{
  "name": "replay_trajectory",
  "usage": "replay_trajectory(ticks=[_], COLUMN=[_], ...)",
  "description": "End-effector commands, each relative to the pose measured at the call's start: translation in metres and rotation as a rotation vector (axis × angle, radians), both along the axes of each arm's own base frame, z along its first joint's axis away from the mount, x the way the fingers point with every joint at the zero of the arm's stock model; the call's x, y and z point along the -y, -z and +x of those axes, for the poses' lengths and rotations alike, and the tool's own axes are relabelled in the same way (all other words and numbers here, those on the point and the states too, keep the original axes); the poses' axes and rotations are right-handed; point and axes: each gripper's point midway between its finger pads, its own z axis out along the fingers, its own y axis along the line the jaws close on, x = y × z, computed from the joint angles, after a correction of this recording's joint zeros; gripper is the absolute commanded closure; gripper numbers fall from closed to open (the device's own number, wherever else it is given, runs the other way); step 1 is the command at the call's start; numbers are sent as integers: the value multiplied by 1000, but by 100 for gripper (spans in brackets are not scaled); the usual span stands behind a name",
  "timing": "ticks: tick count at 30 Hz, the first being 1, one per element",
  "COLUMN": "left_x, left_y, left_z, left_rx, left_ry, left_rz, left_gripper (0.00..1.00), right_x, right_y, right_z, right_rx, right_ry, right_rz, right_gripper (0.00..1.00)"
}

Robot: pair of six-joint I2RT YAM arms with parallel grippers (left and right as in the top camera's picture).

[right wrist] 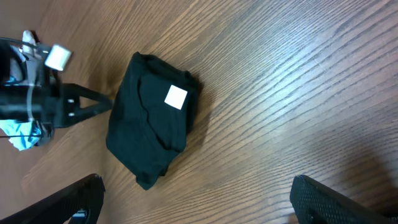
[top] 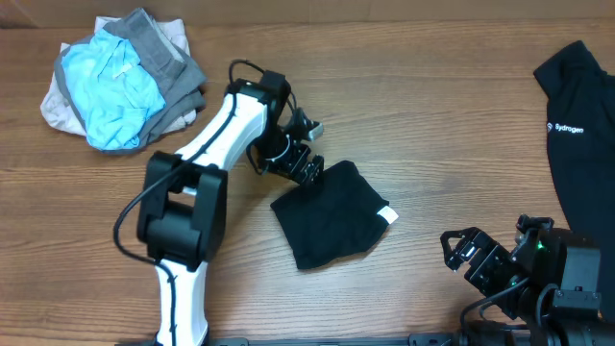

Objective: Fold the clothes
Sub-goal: 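Grasp the folded black bundle's edge with the left gripper and lift, then carry the black bundle left and place it on the clothes pile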

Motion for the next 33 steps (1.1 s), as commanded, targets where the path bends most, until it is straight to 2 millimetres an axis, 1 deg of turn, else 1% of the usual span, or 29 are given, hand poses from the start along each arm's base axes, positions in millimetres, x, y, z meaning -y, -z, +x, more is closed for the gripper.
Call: replay_trajectory(ticks=[1, 4, 6, 10, 15, 17, 19, 20, 21, 22, 23, 27, 30, 33], left_x=[4, 6, 8, 16, 18, 18, 19, 19, 20, 22, 25, 34, 40, 44], left_y=[11, 16, 17, 11, 5, 3, 3, 2, 1, 0, -2, -9, -11, -6], left_z=[-6, -11, -17, -34, -50, -54, -55, -55, -55, -56, -56, -57, -56, -48], left_rx=[-31, -60, -84, -122, -157, -168, -174, -180, -188, -193, -197, -221, -236, -237], left_ry=[41, 42, 62, 132, 194, 209, 205, 196, 184, 177, 171, 144, 112, 44], left_rz=[-31, -34, -48, -107, -130, -133, -134, -134, -137, -148, -163, -232, -260, -246], left_gripper=[2, 2, 2, 5, 7, 9, 20, 30, 43, 62, 75, 96, 96, 96], right_x=[-1, -1, -1, -1, -1, -1, -1, -1, -1, -1, -1, -1, -1, -1], right_y=[-4, -4, -4, -4, -4, -4, -4, -4, -4, -4, -4, -4, -4, -4], right_z=[1, 1, 1, 1, 1, 1, 1, 1, 1, 1, 1, 1, 1, 1], right_rx=[17, 17, 16, 16, 16, 16, 17, 16, 16, 17, 16, 16, 16, 16], right_ry=[-1, -1, -1, -1, -1, -1, -1, -1, -1, -1, -1, -1, -1, -1], right_rz=[3, 3, 3, 3, 3, 3, 3, 3, 3, 3, 3, 3, 3, 3], right_gripper=[0, 0, 0, 0, 0, 0, 0, 0, 0, 0, 0, 0, 0, 0])
